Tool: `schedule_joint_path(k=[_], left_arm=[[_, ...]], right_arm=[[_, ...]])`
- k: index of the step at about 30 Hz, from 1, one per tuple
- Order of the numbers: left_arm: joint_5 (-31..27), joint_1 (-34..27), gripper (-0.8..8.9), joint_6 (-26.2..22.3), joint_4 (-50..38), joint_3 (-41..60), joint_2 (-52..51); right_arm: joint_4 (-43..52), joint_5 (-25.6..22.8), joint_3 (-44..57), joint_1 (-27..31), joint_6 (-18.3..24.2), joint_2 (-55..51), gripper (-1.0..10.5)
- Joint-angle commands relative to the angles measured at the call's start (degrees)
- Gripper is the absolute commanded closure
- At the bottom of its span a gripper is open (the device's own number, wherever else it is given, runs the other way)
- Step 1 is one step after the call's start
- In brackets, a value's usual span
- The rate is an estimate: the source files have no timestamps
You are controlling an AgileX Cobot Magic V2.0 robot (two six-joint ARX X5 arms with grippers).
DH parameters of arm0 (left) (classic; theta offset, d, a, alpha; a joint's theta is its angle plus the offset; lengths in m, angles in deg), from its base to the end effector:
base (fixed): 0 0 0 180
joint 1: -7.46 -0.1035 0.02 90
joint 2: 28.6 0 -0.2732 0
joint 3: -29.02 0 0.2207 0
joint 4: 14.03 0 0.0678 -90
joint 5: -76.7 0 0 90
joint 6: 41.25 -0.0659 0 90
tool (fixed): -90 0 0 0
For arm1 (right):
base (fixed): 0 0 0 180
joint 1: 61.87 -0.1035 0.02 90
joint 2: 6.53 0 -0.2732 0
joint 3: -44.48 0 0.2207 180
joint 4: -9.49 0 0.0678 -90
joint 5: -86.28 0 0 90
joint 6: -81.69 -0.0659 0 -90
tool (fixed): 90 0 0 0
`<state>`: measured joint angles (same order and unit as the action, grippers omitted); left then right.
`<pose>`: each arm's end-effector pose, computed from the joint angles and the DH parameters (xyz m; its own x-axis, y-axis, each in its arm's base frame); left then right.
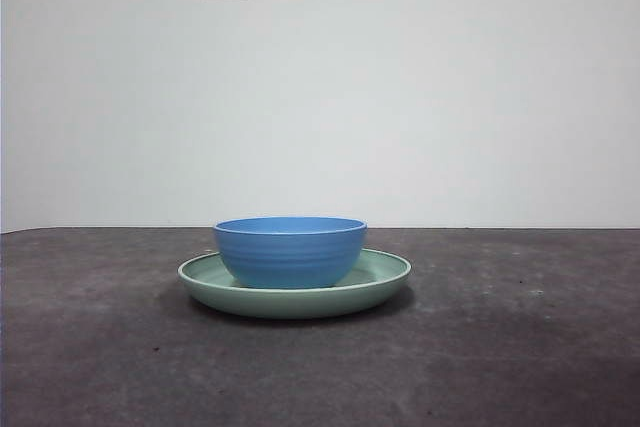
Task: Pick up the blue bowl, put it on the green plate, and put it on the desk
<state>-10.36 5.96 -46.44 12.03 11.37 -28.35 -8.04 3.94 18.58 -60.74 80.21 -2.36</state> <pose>0.0896 -0.0010 0.1506 0.9883 -0.0254 -0.1504 0.0381 0.9959 0.0817 0.0855 0.0071 0.2148 0.9909 0.1138 0.0726 -0.1152 0.9932 0.0160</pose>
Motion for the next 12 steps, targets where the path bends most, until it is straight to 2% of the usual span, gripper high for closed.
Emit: schedule_joint_path(k=[1,8,12], left_arm=[[-0.04,-0.09,8.02,0.31,0.44,1.20,-0.09],[-0.04,-0.09,8.02,0.31,0.44,1.20,-0.09],[-0.04,-0.09,8.02,0.31,0.44,1.18,-0.09]], right_arm=[[1.36,-1.99,3.23,0.13,-3.17,-2.19,9.4],[2.14,-2.12,9.14,0.20,-4.48,-3.96,9.4],[-0.70,-2.19,9.53,0.20,-4.52,-3.96,9.4]])
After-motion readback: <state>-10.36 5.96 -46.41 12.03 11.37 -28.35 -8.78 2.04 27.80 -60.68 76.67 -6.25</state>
